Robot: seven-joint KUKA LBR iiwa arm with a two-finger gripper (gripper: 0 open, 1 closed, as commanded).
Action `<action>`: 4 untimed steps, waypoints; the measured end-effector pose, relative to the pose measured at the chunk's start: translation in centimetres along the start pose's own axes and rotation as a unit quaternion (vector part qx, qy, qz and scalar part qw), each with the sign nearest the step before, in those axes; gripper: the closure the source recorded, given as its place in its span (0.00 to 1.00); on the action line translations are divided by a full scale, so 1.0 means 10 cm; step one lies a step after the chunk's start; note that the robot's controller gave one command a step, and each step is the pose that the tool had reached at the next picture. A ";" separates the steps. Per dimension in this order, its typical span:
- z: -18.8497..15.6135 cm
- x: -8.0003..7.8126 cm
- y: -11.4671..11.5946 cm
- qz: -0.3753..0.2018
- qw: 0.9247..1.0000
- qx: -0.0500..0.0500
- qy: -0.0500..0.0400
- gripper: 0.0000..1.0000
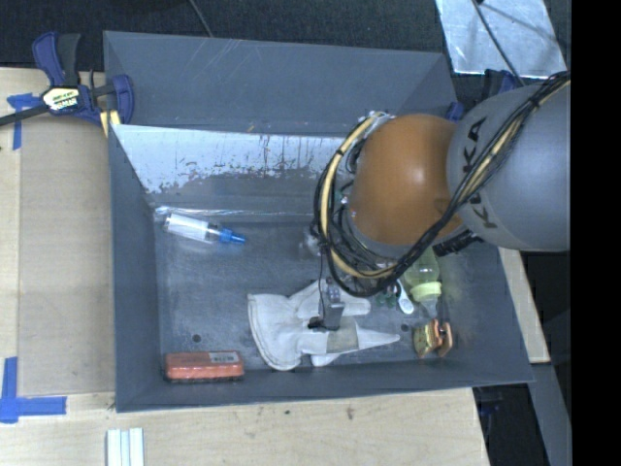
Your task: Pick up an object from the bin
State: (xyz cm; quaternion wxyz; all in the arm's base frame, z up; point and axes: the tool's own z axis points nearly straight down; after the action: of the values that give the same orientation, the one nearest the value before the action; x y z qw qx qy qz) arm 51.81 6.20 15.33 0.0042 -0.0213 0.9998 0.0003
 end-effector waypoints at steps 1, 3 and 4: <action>0.11 -0.18 0.07 0.001 1.000 0.000 0.005 0.00; 0.84 -0.22 0.20 -0.054 0.999 0.000 0.004 0.00; 0.81 0.07 0.22 -0.036 0.999 -0.001 0.002 1.00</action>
Offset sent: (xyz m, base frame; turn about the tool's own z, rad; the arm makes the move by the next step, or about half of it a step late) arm 0.0223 0.0285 -0.0360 -0.1349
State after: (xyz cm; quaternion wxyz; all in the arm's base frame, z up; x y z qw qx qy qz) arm 51.13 8.33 7.22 0.0024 -0.0571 0.9984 0.0007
